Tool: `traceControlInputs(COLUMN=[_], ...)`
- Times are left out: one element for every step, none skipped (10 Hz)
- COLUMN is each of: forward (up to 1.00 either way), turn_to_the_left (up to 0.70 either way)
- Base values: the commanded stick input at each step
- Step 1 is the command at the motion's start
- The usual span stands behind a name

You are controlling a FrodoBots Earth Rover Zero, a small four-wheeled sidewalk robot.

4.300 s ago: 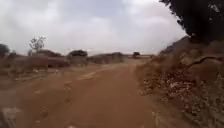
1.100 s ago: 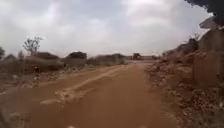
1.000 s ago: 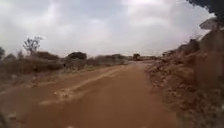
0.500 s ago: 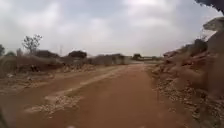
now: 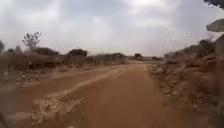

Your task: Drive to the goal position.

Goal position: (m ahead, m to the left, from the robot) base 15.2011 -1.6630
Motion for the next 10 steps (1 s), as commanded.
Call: traceControlInputs(forward=[0.50, 0.50, 0.50, 0.50, 0.50, 0.50, 0.50, 0.50, 0.50, 0.50], turn_to_the_left=[0.00, 0.00, 0.00, 0.00, 0.00, -0.22, -0.45, -0.28, -0.20, -0.50])
